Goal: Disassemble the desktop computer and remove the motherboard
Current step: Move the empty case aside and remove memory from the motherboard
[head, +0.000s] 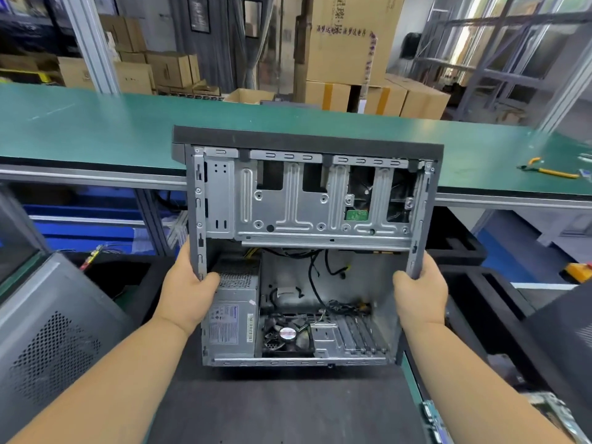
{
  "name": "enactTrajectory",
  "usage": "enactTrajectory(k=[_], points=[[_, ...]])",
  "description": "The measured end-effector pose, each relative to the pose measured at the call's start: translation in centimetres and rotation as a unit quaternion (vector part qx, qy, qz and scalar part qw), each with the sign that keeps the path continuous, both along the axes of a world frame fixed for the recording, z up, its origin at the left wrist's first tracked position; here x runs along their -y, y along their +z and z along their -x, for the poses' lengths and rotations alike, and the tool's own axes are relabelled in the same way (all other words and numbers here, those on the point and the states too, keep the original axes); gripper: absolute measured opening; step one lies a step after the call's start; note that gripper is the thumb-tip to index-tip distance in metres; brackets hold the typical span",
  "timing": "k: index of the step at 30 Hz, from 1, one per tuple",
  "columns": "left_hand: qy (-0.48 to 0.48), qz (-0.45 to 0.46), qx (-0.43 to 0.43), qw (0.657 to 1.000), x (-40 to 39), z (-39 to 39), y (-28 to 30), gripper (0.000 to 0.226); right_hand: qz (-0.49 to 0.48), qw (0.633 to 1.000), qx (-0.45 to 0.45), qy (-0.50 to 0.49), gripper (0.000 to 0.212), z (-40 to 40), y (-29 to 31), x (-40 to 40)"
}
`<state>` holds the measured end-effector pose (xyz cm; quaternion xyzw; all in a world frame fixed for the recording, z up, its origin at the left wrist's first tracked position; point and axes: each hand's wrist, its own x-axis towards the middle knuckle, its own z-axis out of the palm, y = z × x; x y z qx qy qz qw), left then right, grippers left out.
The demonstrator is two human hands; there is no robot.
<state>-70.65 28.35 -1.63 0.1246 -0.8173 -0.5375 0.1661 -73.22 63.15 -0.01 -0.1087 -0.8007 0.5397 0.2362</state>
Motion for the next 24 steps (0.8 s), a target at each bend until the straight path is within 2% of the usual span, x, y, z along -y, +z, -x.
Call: enactTrajectory(k=[5,8,9,12,15,18,21,24], points=[[0.000,-0.035,0.030,0.999,-0.4,-1.3,-0.1,0.064,0.023,0.997,0.076,0.020,0.032,-1.0,0.0,-0.4],[0.023,-0.124,0.075,0.989,-1.2,-2.5,-0.5,0.035,0.076,0.982,0.169,0.017,0.011,-2.0,0.0,-0.3],[0.031,-0.158,0.097,0.982,-1.5,-2.9,-0.8,0.028,0.097,0.974,0.203,0.017,0.020,-2.2,-0.1,-0.4],[0.042,-0.255,0.150,0.954,-2.1,-4.1,-1.5,0.035,0.154,0.939,0.306,0.017,0.041,-3.1,0.2,-0.6],[0.061,-0.270,0.188,0.942,-2.0,-5.0,-2.1,0.041,0.158,0.911,0.380,0.037,0.058,-3.9,-0.1,-1.5],[0.060,-0.274,0.249,0.927,-1.6,-5.5,-2.2,0.066,0.140,0.890,0.431,0.051,0.071,-4.7,-0.5,-2.1],[0.039,-0.279,0.289,0.915,-1.2,-5.6,-2.1,0.069,0.105,0.883,0.453,0.061,0.053,-4.6,-0.6,-2.3],[0.033,-0.291,0.287,0.912,-1.0,-4.8,-2.3,0.065,0.119,0.890,0.435,0.071,0.032,-3.8,-0.8,-2.5]])
